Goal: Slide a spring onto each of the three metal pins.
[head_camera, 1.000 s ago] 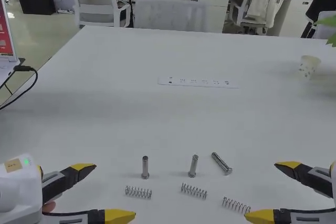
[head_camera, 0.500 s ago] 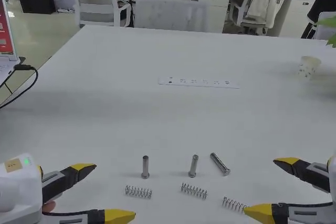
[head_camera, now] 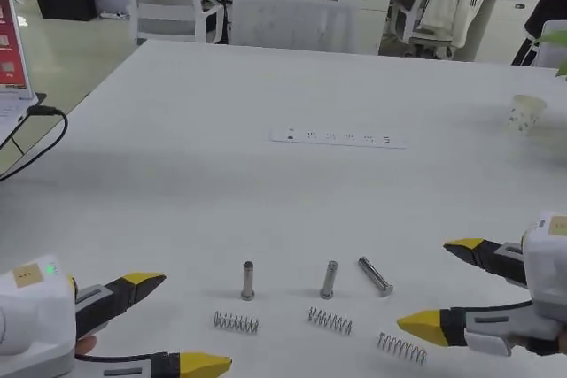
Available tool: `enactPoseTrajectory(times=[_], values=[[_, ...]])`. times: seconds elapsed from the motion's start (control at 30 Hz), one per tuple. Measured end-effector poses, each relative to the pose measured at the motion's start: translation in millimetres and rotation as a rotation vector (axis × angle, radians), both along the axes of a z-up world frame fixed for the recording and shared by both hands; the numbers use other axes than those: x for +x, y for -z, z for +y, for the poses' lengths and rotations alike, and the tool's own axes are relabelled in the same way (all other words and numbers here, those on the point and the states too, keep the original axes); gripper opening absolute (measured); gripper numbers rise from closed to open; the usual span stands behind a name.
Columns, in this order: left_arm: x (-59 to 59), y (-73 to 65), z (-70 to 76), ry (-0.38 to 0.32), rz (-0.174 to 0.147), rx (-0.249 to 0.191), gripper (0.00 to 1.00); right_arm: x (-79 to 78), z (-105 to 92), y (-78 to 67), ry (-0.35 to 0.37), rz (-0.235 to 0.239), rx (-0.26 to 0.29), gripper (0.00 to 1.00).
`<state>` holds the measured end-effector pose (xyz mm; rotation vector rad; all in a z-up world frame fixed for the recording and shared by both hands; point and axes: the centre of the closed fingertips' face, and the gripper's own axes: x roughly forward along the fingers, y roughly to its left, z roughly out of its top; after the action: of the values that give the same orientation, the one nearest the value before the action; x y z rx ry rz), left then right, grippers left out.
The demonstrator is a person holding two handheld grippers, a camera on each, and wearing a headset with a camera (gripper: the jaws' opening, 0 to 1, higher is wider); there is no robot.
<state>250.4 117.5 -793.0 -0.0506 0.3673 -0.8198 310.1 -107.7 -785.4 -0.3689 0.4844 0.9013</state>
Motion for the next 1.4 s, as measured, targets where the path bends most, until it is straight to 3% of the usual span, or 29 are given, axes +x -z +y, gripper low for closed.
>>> enactPoseTrajectory(times=[0.3,0.6,0.93,1.17,1.4], values=[[1.5,1.3,2.8,0.006,-0.014,0.037,0.84,17.5,14.9,0.1,-0.032,0.009,-0.022,0.77],[3.0,1.5,3.9,0.018,-0.041,0.090,0.85,30.6,24.5,7.0,-0.045,0.034,-0.046,0.77],[4.5,2.1,4.1,0.025,-0.053,0.117,0.85,40.7,34.3,16.9,-0.040,0.059,-0.075,0.74],[5.1,0.9,1.6,0.034,-0.064,0.138,0.85,49.1,37.7,26.8,-0.011,0.090,-0.106,0.67],[4.5,-1.4,0.5,0.034,-0.069,0.141,0.85,55.2,38.8,35.8,0.035,0.133,-0.131,0.54]])
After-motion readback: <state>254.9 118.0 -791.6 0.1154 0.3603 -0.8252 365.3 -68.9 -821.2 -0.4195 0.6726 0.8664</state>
